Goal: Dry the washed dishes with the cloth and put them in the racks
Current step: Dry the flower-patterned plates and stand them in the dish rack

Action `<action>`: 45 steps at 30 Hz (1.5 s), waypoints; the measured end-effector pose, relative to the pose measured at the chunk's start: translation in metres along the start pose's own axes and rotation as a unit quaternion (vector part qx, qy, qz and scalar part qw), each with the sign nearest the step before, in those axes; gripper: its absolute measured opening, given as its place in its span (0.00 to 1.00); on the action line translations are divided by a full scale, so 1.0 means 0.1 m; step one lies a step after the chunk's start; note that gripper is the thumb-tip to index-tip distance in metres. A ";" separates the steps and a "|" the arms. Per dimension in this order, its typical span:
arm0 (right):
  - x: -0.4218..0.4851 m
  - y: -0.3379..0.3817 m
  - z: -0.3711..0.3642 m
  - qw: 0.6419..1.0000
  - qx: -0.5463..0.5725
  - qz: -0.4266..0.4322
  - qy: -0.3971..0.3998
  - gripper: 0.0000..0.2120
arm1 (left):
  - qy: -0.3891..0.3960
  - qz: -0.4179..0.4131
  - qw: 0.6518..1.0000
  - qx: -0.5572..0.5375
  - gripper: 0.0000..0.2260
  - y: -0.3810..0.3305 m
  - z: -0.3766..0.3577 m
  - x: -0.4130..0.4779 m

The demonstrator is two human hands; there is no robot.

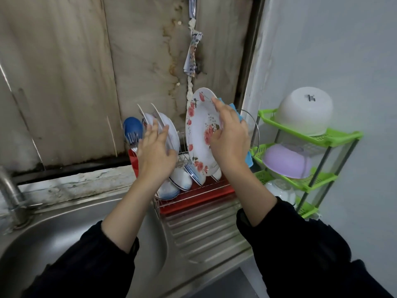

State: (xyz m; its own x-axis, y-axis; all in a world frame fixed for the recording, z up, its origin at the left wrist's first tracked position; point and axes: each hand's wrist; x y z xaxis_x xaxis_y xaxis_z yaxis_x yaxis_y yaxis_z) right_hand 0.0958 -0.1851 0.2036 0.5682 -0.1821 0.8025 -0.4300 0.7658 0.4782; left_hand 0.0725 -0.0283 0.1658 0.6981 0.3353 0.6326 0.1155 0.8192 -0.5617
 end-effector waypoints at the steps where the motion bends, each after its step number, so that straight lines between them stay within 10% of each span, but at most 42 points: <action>1: 0.04 -0.01 -0.07 1.000 0.002 0.005 -0.004 0.39 | -0.013 -0.014 1.000 -0.016 0.27 0.04 -0.04 0.04; 32: 0.04 -0.31 -1.70 0.984 -0.015 0.130 -0.117 0.28 | -0.120 -0.183 0.973 0.069 0.23 0.63 -0.44 0.28; 45: -0.16 -0.24 -1.47 0.984 0.113 0.134 0.028 0.21 | -0.071 -0.195 0.963 0.172 0.28 0.71 -0.30 0.14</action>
State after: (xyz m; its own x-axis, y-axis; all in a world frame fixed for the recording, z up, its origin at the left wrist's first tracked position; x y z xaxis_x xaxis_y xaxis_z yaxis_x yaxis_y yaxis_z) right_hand 0.2003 -0.1104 0.1271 0.4481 0.0466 0.8928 -0.7114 0.6234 0.3245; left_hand 0.1115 0.0207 0.1192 0.5424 0.0102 0.8400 0.0917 0.9932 -0.0713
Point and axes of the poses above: each hand's wrist, its own x-axis towards the middle knuckle, its own z-axis out of the back of the hand, y = z × x, and after that the axes turned 9 degrees about -y, right-handed
